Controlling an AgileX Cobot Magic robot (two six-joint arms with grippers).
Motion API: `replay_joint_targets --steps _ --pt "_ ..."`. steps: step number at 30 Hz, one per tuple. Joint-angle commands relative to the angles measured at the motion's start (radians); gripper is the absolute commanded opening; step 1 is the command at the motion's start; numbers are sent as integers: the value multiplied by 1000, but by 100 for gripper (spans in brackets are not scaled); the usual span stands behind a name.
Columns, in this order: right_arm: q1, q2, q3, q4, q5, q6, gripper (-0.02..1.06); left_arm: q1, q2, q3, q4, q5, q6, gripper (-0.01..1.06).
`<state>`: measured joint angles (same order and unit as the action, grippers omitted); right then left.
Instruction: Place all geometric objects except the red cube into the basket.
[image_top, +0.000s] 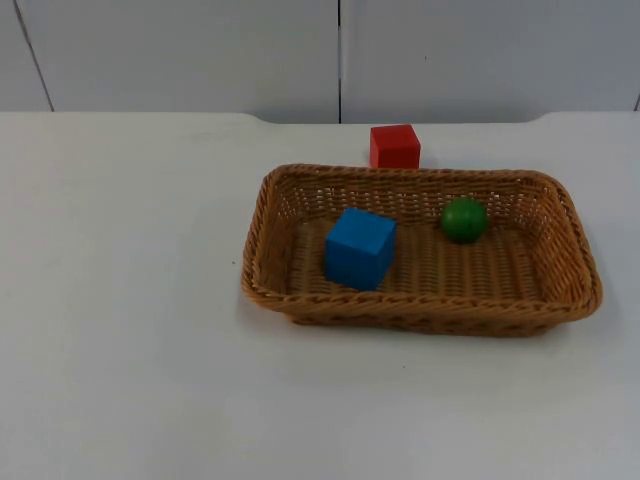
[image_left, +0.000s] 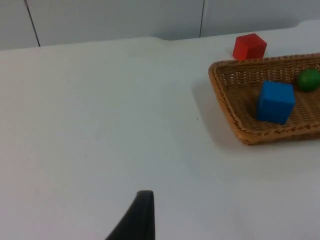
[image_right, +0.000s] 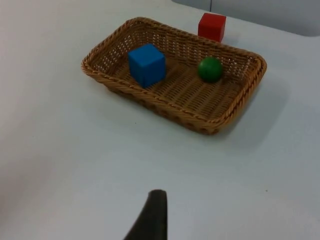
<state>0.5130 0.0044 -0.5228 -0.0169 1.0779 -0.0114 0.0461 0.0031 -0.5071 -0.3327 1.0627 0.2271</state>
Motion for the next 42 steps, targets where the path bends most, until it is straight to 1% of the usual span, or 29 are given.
replay_joint_targets --steps 1,5,9,13,16,21,37,38,39,40,41,42 --pt "-3 -4 7 -3 1 3 82 4 -3 4 4 -13 -8 105" --pt "-3 -4 7 -3 1 3 82 4 -3 4 14 -3 -8 105" --pt "-3 -4 7 -3 1 3 82 4 -3 8 83 19 -10 105" --pt "-3 -4 7 -3 1 3 82 4 -3 11 140 16 -83 105" --pt "-3 -4 7 -3 1 3 82 4 -3 12 156 13 -106 105" --pt "-3 -4 7 -3 1 3 82 4 -3 12 246 12 -199 105" --pt "-3 -4 7 -3 1 3 82 4 -3 12 277 12 -201 105" --pt "-3 -4 7 -3 1 3 83 4 -3 12 277 12 -201 105" --pt "-3 -4 7 -3 1 3 86 4 -3 12 277 12 -201 105" --pt "-3 -4 7 -3 1 3 86 4 -3 12 277 12 -201 105" --pt "-3 -4 7 -3 1 3 90 4 -3 12 277 12 -201 105" --pt "-3 -4 7 -3 1 3 98 4 -3 12 277 12 -201 105"
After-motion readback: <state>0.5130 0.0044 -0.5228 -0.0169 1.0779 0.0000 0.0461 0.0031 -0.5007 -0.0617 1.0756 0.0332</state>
